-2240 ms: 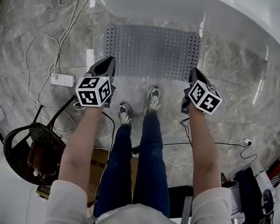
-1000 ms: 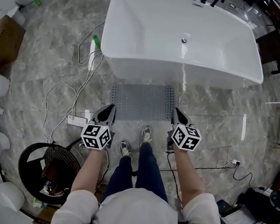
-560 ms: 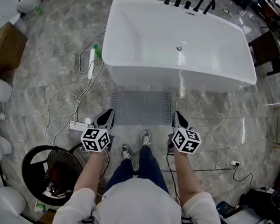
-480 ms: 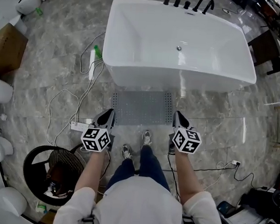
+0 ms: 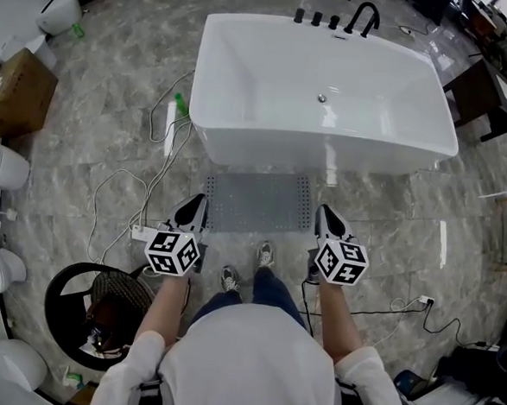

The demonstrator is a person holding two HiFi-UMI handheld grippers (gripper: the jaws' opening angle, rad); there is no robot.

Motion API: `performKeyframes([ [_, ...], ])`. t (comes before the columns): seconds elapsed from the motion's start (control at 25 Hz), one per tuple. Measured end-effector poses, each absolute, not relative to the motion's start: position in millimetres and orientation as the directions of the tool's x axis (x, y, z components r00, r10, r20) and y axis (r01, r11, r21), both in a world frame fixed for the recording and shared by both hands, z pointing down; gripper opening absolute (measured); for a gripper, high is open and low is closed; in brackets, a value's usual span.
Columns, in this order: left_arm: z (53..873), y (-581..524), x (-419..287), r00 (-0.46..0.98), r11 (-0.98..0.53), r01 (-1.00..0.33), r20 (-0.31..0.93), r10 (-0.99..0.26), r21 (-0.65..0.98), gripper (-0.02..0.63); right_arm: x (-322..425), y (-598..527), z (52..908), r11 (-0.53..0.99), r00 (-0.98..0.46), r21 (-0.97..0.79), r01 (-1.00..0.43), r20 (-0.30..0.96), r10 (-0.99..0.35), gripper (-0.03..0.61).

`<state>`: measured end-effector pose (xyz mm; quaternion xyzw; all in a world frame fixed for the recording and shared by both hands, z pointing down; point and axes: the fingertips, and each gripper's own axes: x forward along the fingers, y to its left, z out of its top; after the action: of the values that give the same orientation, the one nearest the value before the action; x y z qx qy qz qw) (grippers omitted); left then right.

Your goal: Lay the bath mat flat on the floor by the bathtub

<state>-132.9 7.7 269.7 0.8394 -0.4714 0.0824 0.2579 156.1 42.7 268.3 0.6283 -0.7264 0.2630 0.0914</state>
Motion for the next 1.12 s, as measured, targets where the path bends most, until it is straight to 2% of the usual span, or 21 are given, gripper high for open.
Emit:
performKeyframes([
  [0.68,186.9,21.3,-113.5,0.560,-0.509,-0.828,0.318,-0.765,0.234,0.040,143.4,59.6,197.2,0.228,-0.304,-0.229,-0.946,0.393,-0.868,0.031],
  [1.12,140.7,43.9,-117.3,0.548,-0.511,-0.835,0.239,-0.802,0.202,0.040,134.4,79.1,146.5,0.290,-0.337,-0.197,-0.937,0.282,-0.898,0.031],
])
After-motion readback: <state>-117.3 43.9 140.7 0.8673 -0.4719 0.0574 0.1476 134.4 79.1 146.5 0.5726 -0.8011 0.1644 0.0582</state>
